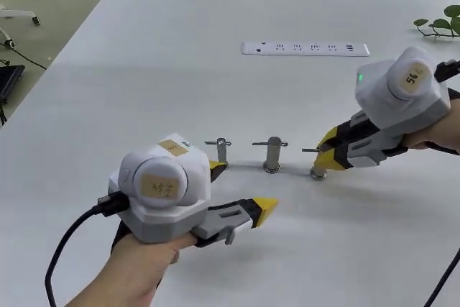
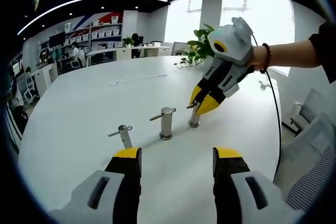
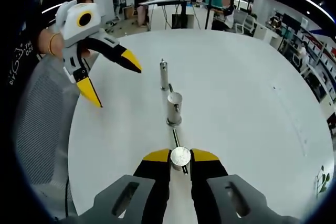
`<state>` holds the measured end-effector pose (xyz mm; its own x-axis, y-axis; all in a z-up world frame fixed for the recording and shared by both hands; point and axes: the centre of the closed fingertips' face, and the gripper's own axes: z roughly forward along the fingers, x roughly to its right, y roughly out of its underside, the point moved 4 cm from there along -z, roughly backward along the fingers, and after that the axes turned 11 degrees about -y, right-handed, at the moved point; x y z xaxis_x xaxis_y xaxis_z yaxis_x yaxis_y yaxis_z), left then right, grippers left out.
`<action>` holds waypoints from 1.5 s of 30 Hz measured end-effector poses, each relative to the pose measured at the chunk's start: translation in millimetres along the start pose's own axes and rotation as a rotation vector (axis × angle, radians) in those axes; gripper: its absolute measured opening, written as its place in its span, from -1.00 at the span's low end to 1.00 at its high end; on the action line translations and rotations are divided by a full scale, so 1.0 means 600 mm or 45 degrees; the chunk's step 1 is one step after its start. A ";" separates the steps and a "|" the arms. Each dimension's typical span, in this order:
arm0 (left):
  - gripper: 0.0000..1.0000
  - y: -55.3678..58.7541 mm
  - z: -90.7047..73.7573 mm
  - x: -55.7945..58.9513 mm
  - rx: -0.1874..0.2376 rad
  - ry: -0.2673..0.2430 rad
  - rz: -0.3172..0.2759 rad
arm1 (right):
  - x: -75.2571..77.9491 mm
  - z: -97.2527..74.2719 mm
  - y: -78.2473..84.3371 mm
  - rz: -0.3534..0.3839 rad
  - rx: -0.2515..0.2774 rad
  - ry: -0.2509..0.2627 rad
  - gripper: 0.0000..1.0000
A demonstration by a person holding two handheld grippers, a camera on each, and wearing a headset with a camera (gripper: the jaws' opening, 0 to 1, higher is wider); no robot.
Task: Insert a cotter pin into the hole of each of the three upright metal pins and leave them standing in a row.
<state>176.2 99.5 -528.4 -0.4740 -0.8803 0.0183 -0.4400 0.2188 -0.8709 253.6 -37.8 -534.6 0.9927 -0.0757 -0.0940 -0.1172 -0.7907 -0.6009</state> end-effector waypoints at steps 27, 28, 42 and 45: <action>0.07 0.005 -0.016 -0.033 -0.005 -0.065 -0.021 | 0.021 0.002 0.005 -0.012 -0.001 -0.028 -0.81; 0.08 0.004 -0.016 -0.033 -0.005 -0.064 -0.020 | 0.021 0.003 0.005 -0.016 -0.003 -0.029 -0.81; 0.09 0.009 -0.017 -0.037 -0.024 -0.058 -0.033 | 0.017 -0.006 0.003 0.041 0.020 0.017 -0.60; 0.09 0.008 -0.018 -0.040 -0.022 -0.060 -0.033 | 0.016 -0.013 0.001 0.068 0.043 0.037 -0.49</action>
<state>177.4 126.0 -527.7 -0.4262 -0.9045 0.0169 -0.4651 0.2031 -0.8617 263.2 -43.9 -529.5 0.9853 -0.1357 -0.1038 -0.1708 -0.7644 -0.6218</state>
